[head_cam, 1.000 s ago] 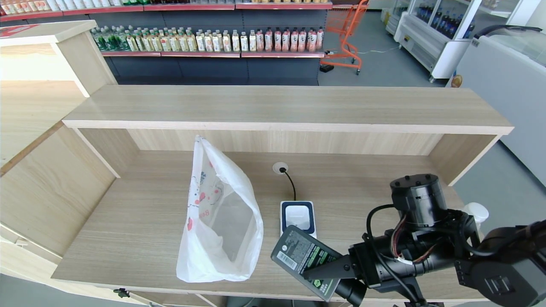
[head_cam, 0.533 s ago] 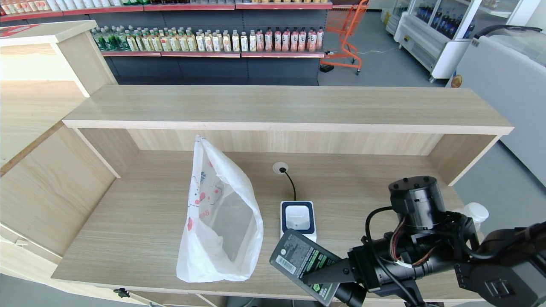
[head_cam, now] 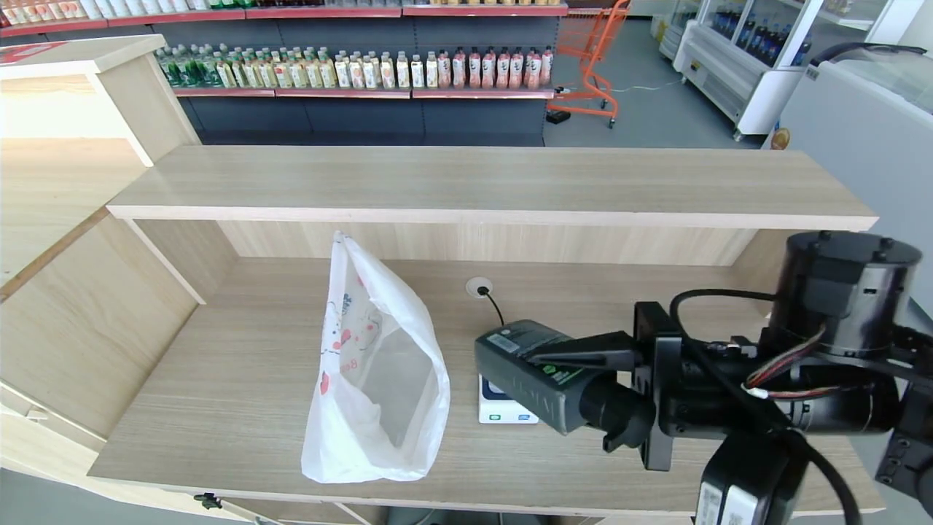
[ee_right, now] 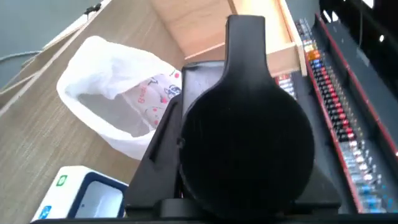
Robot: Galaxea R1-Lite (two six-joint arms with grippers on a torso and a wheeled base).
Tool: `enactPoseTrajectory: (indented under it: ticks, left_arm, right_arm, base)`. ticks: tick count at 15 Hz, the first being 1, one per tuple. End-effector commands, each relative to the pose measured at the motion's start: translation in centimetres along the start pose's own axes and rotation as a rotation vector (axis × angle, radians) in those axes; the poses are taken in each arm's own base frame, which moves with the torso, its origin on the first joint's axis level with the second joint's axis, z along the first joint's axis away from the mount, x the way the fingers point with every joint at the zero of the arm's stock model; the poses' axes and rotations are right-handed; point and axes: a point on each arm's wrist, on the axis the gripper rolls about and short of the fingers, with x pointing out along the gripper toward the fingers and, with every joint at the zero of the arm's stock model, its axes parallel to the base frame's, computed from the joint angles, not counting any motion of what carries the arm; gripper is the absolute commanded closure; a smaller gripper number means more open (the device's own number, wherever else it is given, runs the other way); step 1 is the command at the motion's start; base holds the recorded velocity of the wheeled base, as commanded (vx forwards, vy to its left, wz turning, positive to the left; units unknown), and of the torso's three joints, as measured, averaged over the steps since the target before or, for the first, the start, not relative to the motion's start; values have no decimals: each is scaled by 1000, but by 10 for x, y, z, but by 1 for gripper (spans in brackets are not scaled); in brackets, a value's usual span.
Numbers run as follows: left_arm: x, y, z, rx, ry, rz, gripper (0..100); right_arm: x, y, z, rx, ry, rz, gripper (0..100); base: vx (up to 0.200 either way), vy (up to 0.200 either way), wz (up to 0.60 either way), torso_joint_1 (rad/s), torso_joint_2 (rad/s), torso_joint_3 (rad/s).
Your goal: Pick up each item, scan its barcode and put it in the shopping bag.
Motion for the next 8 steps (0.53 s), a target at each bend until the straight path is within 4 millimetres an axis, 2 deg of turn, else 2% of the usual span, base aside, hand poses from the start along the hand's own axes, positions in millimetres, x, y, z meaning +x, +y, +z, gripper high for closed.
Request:
enactPoseTrajectory:
  ticks: [1, 2, 3, 4, 5, 6, 7, 8]
  left_arm:
    - [0, 0, 0, 0, 0, 1, 0]
    - [0, 0, 0, 0, 0, 1, 0]
    - [0, 0, 0, 0, 0, 1, 0]
    - [0, 0, 0, 0, 0, 1, 0]
    - [0, 0, 0, 0, 0, 1, 0]
    - [0, 0, 0, 0, 0, 1, 0]
    - [0, 0, 0, 0, 0, 1, 0]
    - [0, 0, 0, 0, 0, 1, 0]
  right_arm:
    - [-66, -47, 15, 204, 208, -246, 100]
    - [-84, -48, 13, 400, 305, -336, 100]
    - [-94, -47, 11, 689, 399, -478, 100]
    - [-95, -44, 10, 828, 432, -548, 100]
    - [-93, -35, 6, 1181, 486, -692, 100]
    - [-90, -29, 6, 1340, 504, -699, 100]
    - [-87, -19, 12, 1667, 529, -699, 100]
    - [-86, -17, 14, 1840, 524, -716, 100]
  base:
    - [0, 0, 0, 0, 0, 0]
    - [0, 0, 0, 0, 0, 0]
    - [0, 0, 0, 0, 0, 0]
    - [0, 0, 0, 0, 0, 0]
    - [0, 0, 0, 0, 0, 0]
    - [0, 0, 0, 0, 0, 0]
    - [0, 0, 0, 0, 0, 0]
    - [0, 0, 0, 0, 0, 0]
